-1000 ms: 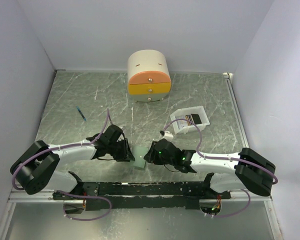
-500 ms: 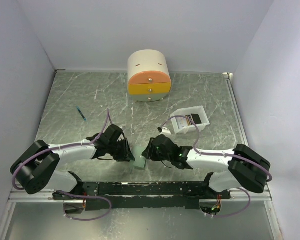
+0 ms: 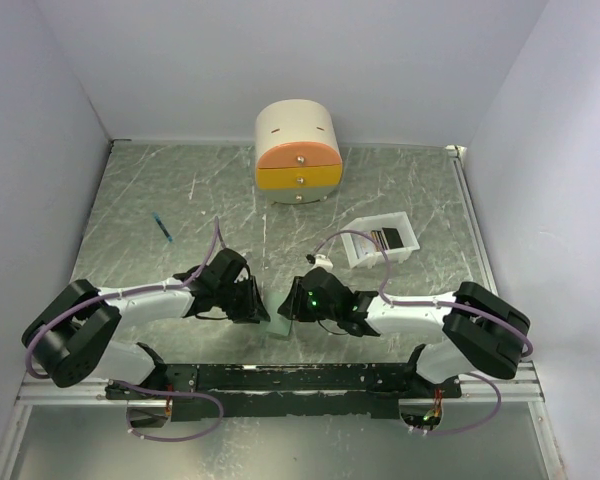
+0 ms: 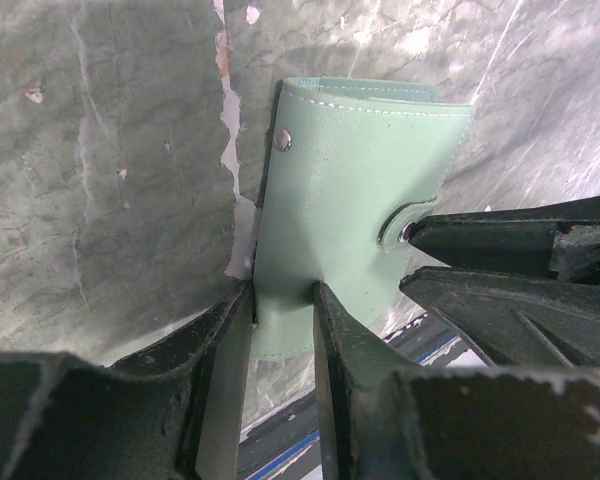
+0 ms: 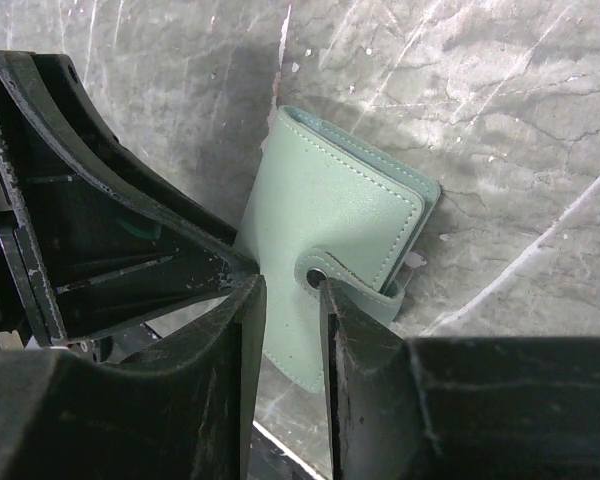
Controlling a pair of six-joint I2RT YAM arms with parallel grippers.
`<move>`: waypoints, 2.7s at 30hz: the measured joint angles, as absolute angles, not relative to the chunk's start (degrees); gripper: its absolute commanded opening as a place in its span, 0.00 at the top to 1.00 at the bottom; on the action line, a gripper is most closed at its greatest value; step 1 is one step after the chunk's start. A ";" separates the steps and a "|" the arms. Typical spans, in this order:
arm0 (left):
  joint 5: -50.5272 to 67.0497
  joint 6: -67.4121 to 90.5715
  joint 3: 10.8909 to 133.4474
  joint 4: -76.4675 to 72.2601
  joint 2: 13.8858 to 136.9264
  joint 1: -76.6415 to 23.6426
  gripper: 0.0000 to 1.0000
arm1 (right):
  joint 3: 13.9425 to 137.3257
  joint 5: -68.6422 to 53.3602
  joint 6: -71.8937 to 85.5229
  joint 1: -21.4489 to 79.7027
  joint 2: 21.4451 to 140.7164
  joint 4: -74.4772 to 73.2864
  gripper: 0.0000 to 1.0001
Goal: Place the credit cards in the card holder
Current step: Close the card holder at the center of the board.
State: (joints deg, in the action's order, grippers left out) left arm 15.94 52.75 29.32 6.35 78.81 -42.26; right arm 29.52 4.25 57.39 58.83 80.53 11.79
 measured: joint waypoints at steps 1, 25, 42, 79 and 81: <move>15.97 52.75 29.32 6.35 78.83 -42.26 0.62 | 29.52 4.23 57.39 58.83 80.53 11.79 0.72; 16.16 52.73 30.17 6.13 79.99 -42.54 0.63 | 38.46 4.69 46.33 58.61 78.85 -0.99 0.71; 16.16 52.75 30.15 6.09 80.01 -42.54 0.63 | 43.38 6.85 37.47 58.39 83.55 -9.76 0.75; 16.32 52.73 30.37 6.09 80.36 -42.54 0.64 | 40.05 1.26 41.98 58.06 85.23 -2.46 0.84; 16.34 52.71 30.37 6.09 80.36 -42.54 0.64 | 40.05 1.30 41.85 58.06 85.23 -2.50 0.90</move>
